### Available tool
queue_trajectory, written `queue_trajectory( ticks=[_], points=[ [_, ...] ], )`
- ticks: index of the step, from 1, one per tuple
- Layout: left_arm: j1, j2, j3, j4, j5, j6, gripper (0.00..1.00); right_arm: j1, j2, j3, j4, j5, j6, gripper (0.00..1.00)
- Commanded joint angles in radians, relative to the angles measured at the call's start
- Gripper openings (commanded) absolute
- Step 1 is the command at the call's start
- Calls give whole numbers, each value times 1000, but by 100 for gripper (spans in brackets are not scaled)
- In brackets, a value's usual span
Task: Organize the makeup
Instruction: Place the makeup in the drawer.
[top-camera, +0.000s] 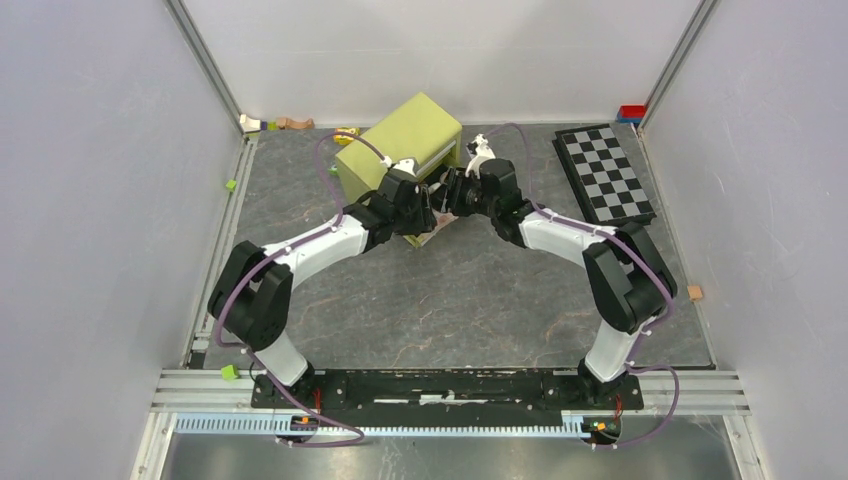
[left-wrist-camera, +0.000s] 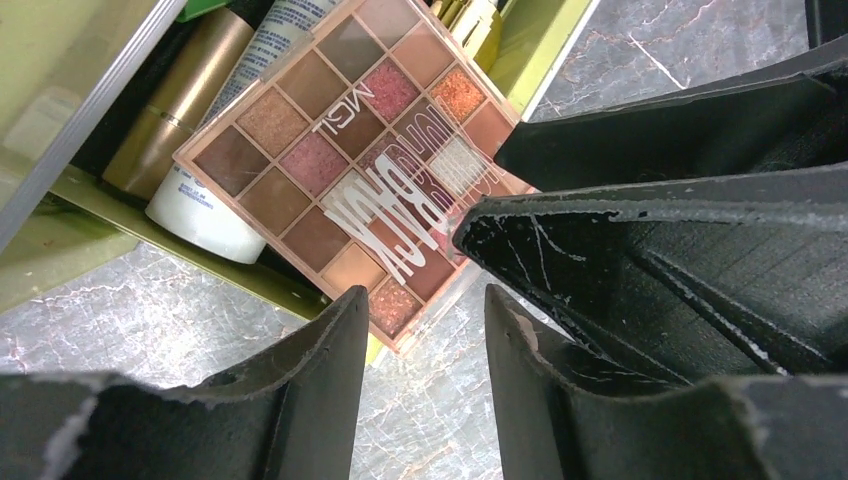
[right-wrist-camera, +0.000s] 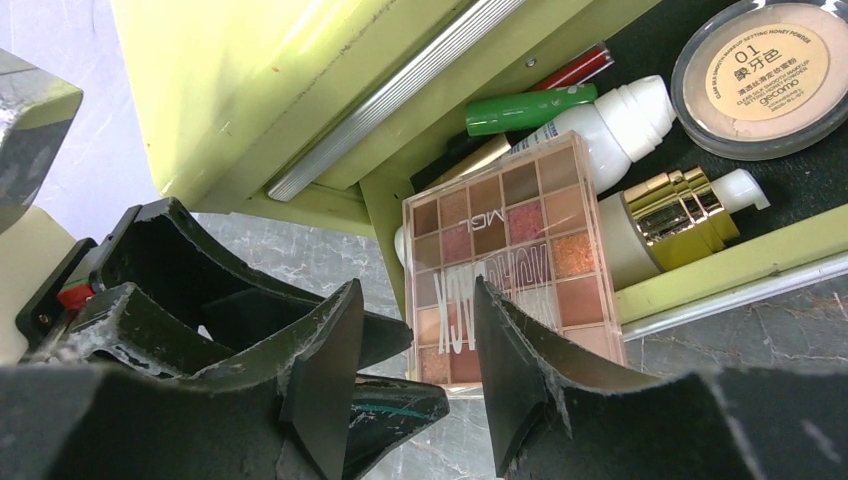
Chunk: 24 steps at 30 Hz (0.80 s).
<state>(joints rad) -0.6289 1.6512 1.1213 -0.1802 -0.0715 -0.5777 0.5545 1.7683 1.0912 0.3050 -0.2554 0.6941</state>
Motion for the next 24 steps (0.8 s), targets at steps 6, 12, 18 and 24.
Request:
queue_trajectory(
  ticks=[6, 12, 18, 24],
  points=[
    [3, -27, 82, 86, 33, 61, 53, -3, -23, 109, -64, -39, -89, 52],
    [3, -94, 108, 40, 42, 78, 54, -67, -103, 33, -92, 3, -102, 56],
    [3, -235, 80, -42, 36, 93, 55, -117, -167, -111, -43, -7, -53, 61],
    [3, -458, -5, -197, -38, 131, 59, -125, -199, -245, 105, -38, 83, 63]
  ],
)
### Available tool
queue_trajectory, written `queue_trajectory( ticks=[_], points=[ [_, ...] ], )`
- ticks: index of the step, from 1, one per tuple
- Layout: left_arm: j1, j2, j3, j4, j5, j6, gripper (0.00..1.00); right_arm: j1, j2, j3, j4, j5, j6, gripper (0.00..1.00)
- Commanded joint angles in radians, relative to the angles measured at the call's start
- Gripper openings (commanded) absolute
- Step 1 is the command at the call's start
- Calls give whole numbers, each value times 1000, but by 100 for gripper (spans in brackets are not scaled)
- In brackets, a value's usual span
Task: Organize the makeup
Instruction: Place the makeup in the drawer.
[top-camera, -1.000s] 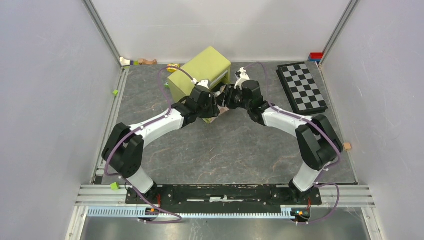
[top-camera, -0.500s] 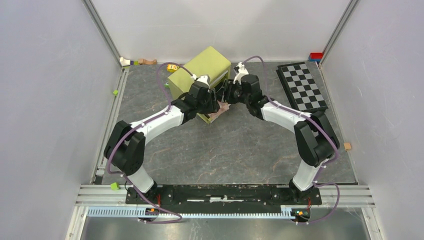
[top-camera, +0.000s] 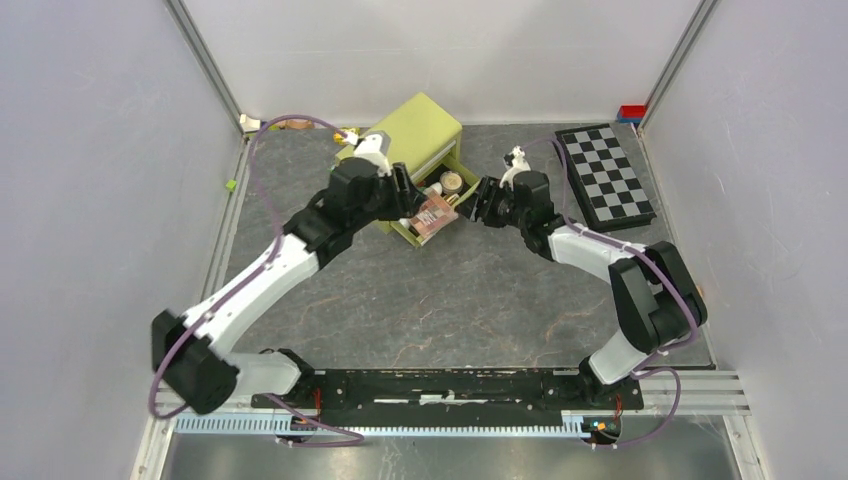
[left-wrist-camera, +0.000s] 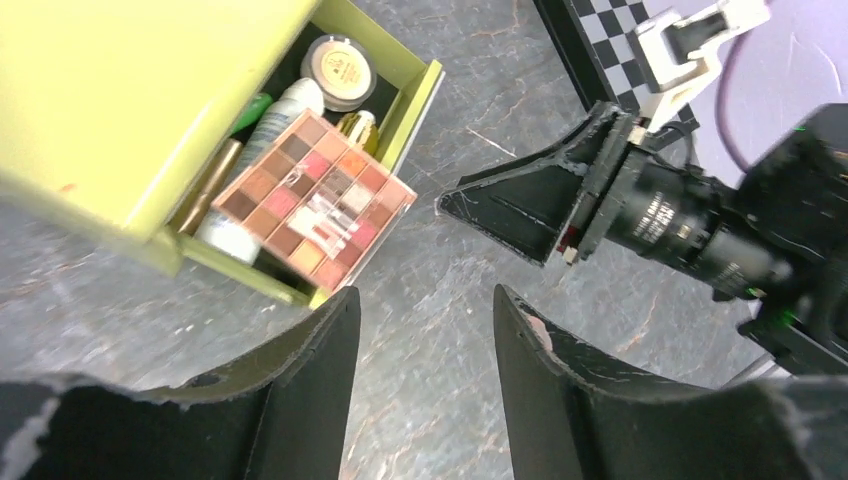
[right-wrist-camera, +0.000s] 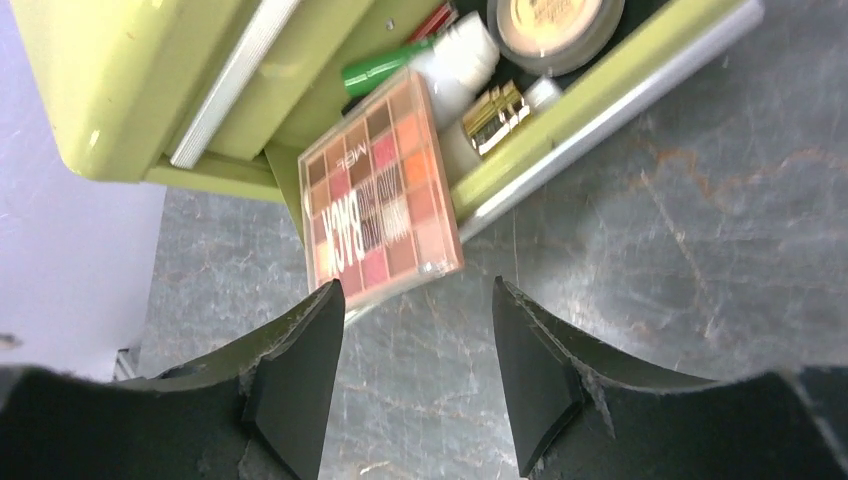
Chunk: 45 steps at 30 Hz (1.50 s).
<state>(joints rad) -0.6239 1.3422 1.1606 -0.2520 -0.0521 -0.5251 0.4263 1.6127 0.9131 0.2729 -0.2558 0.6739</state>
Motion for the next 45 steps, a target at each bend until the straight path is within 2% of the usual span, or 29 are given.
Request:
queue_trajectory(
  ticks=[1, 4, 5, 8, 11, 15, 19, 28, 45],
  points=[
    [-2, -193, -50, -167, -84, 91, 61, 5, -42, -88, 169, -43, 135, 63],
    [-1, -298, -42, -303, -169, 138, 65, 9, -29, -158, 281, -44, 240, 67],
    [0, -330, -33, -348, -202, 160, 66, 11, -21, -169, 306, -42, 263, 75],
    [-1, -416, -21, -468, -301, 194, 69, 13, 13, -162, 317, -31, 295, 79],
    [-1, -500, -44, -513, -341, 215, 69, 17, 45, -159, 372, -38, 331, 79],
    [0, -602, -111, -515, -411, 249, 71, 22, 90, -134, 423, -62, 388, 77],
    [0, -648, -160, -520, -484, 279, 70, 30, 112, -104, 371, -42, 399, 75],
    [0, -792, -303, -458, -542, 298, 70, 35, 180, -65, 424, -66, 455, 68],
    [0, -848, -343, -424, -548, 310, 69, 36, 230, -13, 384, -70, 445, 61]
  ],
)
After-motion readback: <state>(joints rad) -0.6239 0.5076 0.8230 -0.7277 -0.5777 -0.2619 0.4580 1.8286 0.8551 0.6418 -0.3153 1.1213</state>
